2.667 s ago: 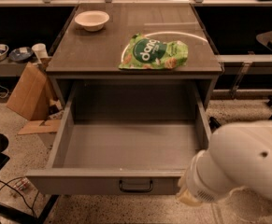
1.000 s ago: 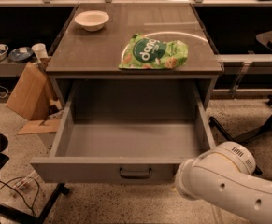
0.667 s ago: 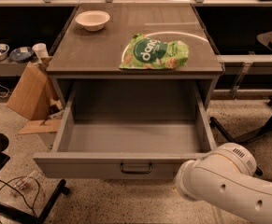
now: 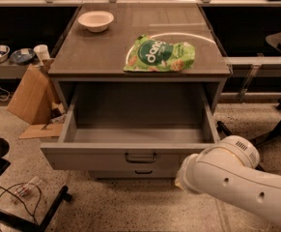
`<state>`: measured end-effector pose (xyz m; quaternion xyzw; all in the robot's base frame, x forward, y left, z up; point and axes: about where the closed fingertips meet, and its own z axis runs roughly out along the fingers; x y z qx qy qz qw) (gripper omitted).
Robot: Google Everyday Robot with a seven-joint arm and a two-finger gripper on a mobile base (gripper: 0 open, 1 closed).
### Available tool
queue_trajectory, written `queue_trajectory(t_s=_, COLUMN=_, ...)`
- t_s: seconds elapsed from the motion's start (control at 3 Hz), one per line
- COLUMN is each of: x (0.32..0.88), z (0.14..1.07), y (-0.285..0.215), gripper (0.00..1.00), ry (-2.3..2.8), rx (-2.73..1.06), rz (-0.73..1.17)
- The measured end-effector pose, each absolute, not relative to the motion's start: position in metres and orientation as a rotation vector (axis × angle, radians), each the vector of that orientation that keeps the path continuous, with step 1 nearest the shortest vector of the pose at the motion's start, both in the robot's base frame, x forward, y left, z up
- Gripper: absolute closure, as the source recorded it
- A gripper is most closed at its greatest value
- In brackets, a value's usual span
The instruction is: Close top drawer
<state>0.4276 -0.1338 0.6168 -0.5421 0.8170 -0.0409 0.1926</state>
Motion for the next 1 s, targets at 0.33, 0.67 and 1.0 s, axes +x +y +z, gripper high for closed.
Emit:
queue_trajectory(t_s=0.33, x=0.492, z=0.639, y=-0.127, gripper=1.00, ry=2.215, rx=-1.533, rz=-0.186)
queue_trajectory(t_s=0.67, x=0.492, z=0.639, y=-0.127, gripper=1.00, ry=2.215, rx=-1.533, rz=-0.186)
queue_trajectory(t_s=1.0, x=0.504, z=0.624, y=-0.122, gripper=1.00, ry=2.246, rx=-1.538, rz=-0.167)
